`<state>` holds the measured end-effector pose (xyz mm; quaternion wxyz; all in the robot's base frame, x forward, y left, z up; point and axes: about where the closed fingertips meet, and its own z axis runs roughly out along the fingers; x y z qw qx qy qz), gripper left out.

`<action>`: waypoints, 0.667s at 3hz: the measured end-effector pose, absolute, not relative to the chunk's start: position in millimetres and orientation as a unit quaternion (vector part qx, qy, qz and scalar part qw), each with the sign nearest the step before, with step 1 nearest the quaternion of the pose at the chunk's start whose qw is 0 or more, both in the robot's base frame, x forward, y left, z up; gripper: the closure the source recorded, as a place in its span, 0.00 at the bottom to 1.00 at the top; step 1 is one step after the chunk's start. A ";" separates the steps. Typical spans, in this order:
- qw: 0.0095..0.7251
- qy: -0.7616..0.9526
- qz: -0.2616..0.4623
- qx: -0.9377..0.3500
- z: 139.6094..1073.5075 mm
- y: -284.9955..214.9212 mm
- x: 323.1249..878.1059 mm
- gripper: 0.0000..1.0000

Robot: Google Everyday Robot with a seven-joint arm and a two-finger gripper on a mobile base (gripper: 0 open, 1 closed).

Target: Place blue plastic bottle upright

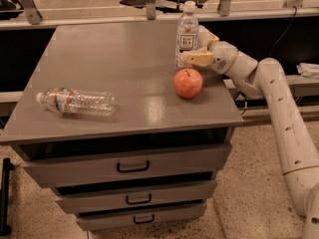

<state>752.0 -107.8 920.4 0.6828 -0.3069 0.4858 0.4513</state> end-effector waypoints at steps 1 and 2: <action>0.681 0.504 0.429 -0.314 931.6 -122.3 748.8 0.00; 0.672 0.543 0.378 -0.332 962.7 -157.5 741.8 0.00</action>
Offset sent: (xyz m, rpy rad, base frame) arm -0.0142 -0.0928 0.0749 -0.2657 0.0314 -0.1674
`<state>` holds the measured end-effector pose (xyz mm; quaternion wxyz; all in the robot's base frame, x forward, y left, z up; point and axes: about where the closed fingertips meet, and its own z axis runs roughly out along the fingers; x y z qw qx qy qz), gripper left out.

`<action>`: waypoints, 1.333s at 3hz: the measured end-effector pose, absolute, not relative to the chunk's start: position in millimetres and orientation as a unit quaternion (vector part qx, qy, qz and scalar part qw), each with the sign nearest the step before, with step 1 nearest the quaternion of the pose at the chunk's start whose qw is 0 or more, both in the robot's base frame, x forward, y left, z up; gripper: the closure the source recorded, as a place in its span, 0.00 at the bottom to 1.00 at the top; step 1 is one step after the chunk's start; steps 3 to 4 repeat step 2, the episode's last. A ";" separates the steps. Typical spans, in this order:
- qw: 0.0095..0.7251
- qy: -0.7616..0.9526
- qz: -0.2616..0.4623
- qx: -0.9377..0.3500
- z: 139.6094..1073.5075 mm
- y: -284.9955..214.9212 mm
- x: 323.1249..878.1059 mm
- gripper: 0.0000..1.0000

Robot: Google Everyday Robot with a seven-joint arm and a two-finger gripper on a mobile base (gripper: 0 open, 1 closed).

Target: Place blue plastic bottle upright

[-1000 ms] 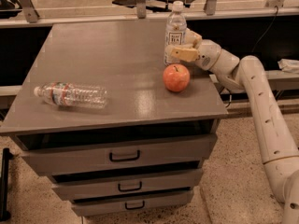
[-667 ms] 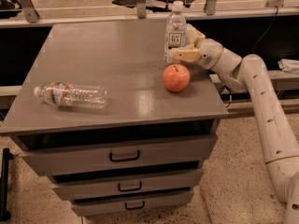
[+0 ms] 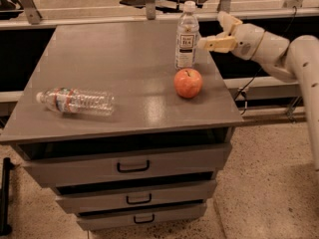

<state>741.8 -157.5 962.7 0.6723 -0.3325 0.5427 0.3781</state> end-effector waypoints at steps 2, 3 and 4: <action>0.652 0.589 0.321 -0.353 1004.5 -193.6 714.4 0.00; 0.652 0.589 0.321 -0.353 1004.5 -193.6 714.4 0.00; 0.652 0.589 0.321 -0.353 1004.5 -193.6 714.4 0.00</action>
Offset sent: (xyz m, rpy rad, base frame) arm -0.0218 -0.0325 0.0314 -0.1090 0.0233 -0.0611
